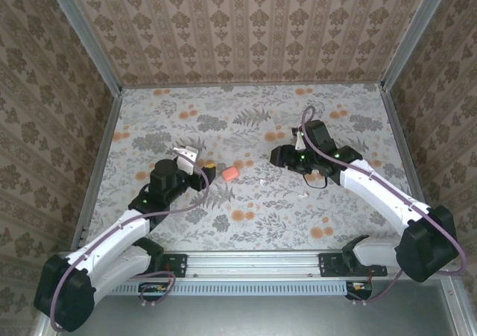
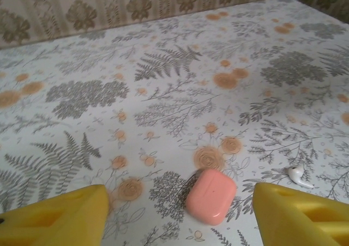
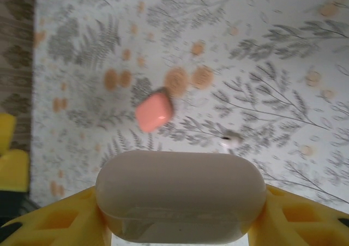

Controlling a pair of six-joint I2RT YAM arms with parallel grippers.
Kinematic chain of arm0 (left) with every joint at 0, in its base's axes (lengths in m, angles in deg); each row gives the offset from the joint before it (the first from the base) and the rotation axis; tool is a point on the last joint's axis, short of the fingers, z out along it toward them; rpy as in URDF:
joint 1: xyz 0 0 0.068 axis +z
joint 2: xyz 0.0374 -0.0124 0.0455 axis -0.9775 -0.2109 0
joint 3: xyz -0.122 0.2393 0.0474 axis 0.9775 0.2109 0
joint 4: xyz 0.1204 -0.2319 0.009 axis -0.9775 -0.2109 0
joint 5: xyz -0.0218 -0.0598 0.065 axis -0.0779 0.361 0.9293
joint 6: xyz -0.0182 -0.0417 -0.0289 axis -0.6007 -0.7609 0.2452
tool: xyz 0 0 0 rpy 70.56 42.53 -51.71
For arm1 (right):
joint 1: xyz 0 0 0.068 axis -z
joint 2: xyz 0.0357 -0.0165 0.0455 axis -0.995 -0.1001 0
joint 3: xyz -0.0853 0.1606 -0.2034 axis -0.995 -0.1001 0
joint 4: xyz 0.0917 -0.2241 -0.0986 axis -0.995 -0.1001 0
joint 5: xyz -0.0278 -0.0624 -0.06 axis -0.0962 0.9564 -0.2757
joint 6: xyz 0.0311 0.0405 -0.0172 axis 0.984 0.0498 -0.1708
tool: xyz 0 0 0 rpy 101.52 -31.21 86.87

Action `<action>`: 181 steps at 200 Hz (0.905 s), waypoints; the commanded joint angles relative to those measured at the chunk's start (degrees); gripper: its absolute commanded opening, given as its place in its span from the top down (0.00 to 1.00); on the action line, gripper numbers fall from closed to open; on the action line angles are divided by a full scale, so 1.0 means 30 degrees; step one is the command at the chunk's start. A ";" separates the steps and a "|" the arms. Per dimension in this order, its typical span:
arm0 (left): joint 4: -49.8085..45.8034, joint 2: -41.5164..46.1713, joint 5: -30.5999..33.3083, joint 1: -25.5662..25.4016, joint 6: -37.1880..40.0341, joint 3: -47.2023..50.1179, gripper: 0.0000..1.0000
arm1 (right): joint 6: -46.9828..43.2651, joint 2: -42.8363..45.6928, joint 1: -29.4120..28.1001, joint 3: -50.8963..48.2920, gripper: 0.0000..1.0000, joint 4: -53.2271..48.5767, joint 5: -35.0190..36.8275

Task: Insert the wireless bluetooth earbuds into the charging case

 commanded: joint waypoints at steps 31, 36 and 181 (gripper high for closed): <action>0.5728 0.0150 -0.2718 -0.0573 0.1439 0.1945 0.32 | 0.2894 0.0226 -0.0179 -0.0578 0.50 0.4535 -0.2649; 0.6438 0.0163 -0.3057 -0.0609 0.1512 0.2276 0.32 | 0.2964 0.0121 -0.0264 -0.0541 0.50 0.4793 -0.2921; 1.2379 -0.1858 -0.4882 -0.2227 0.1560 0.2371 0.36 | 0.4469 -0.1712 -0.4718 -0.1619 0.51 1.2939 -0.3658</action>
